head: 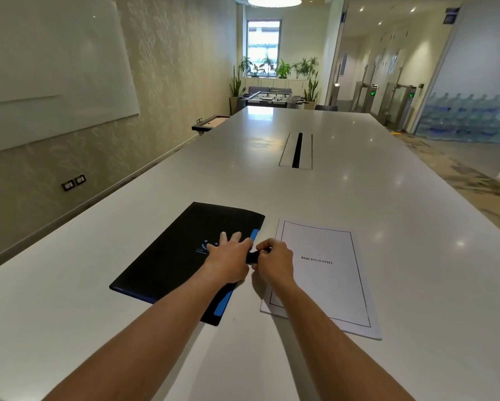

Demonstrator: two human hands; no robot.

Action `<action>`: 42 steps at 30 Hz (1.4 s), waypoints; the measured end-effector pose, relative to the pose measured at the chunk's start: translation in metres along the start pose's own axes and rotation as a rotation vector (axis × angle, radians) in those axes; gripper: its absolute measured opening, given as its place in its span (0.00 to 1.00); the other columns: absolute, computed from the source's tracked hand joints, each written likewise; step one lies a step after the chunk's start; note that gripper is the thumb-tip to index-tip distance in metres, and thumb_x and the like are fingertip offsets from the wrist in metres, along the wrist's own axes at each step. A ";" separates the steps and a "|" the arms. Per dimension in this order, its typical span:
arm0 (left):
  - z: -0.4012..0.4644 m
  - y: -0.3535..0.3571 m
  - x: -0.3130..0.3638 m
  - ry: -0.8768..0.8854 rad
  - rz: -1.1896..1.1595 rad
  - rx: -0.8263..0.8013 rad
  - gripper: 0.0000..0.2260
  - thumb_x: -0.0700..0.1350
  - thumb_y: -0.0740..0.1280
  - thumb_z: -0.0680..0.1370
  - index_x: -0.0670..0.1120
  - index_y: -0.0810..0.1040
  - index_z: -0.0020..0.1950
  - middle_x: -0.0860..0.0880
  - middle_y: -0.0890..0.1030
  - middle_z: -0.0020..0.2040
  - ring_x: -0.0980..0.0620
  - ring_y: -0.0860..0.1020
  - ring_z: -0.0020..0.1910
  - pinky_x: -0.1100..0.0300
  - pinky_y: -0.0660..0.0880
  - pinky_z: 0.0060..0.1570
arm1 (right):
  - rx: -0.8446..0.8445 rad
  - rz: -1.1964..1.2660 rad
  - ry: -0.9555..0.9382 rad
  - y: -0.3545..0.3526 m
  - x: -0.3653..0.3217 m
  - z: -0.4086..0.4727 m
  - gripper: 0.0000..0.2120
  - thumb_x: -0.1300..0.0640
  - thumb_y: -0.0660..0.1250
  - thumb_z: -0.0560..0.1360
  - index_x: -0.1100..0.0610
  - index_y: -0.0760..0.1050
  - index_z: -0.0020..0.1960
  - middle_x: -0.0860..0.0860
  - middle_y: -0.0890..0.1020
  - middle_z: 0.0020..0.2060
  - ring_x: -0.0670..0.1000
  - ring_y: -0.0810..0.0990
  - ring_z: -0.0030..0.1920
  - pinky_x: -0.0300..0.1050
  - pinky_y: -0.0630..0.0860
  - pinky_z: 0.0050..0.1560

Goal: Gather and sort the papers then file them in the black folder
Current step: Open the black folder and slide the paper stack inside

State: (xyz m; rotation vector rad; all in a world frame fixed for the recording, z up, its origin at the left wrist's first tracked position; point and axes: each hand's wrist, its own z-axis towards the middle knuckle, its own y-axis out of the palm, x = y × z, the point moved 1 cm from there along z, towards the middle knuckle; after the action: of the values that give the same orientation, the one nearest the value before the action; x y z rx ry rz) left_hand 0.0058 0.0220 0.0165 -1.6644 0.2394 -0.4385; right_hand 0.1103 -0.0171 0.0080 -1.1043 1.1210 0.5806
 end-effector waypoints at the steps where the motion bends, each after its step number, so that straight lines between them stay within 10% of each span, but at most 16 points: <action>1: 0.000 0.001 0.004 0.005 0.062 0.010 0.26 0.42 0.68 0.75 0.51 0.64 0.71 0.43 0.58 0.77 0.34 0.52 0.76 0.30 0.58 0.68 | -0.003 -0.003 -0.006 0.000 0.000 -0.001 0.07 0.68 0.64 0.77 0.59 0.77 0.51 0.53 0.78 0.46 0.54 0.82 0.48 0.48 0.81 0.53; 7: 0.004 -0.032 0.015 -0.054 0.386 0.178 0.23 0.37 0.64 0.79 0.41 0.62 0.73 0.36 0.55 0.77 0.29 0.57 0.73 0.36 0.72 0.61 | -0.009 0.053 0.006 -0.009 -0.008 0.001 0.09 0.71 0.61 0.76 0.59 0.77 0.46 0.58 0.81 0.47 0.57 0.84 0.43 0.39 0.82 0.34; 12: 0.002 -0.069 0.003 -0.012 0.380 0.350 0.15 0.43 0.58 0.80 0.37 0.72 0.63 0.37 0.73 0.61 0.40 0.80 0.50 0.52 0.78 0.44 | 0.011 0.079 -0.006 -0.017 -0.018 0.006 0.09 0.70 0.61 0.76 0.61 0.78 0.49 0.61 0.82 0.50 0.59 0.84 0.46 0.51 0.83 0.49; 19: -0.003 -0.074 -0.014 -0.091 0.555 0.332 0.50 0.74 0.60 0.69 0.38 0.55 0.75 0.39 0.59 0.76 0.34 0.75 0.59 0.45 0.80 0.47 | 0.002 0.117 -0.052 -0.022 -0.024 0.006 0.08 0.70 0.63 0.76 0.61 0.78 0.50 0.60 0.82 0.49 0.57 0.85 0.44 0.42 0.83 0.43; 26: -0.007 -0.079 -0.016 -0.102 0.540 0.243 0.46 0.57 0.69 0.70 0.38 0.48 0.77 0.39 0.49 0.79 0.35 0.76 0.59 0.50 0.79 0.47 | 0.000 0.091 -0.097 -0.022 -0.026 0.004 0.10 0.69 0.61 0.77 0.57 0.76 0.46 0.60 0.82 0.48 0.56 0.85 0.43 0.48 0.84 0.46; 34: -0.001 -0.099 -0.022 -0.107 0.152 0.246 0.25 0.40 0.63 0.74 0.44 0.63 0.71 0.40 0.76 0.58 0.40 0.78 0.52 0.53 0.70 0.41 | -0.003 0.079 -0.057 -0.034 -0.021 0.009 0.09 0.70 0.62 0.76 0.57 0.76 0.45 0.62 0.82 0.50 0.59 0.85 0.44 0.51 0.83 0.47; 42: 0.009 -0.074 -0.006 -0.058 0.060 0.203 0.33 0.40 0.60 0.78 0.52 0.48 0.79 0.37 0.63 0.74 0.39 0.76 0.60 0.55 0.73 0.44 | -0.095 -0.007 -0.110 -0.042 -0.015 0.007 0.10 0.63 0.63 0.79 0.61 0.76 0.59 0.59 0.81 0.55 0.55 0.82 0.52 0.52 0.80 0.57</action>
State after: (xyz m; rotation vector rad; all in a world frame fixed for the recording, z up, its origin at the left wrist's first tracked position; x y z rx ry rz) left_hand -0.0026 0.0433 0.0874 -1.4654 0.1943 -0.3570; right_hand 0.1421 -0.0251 0.0390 -1.1433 1.0021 0.6867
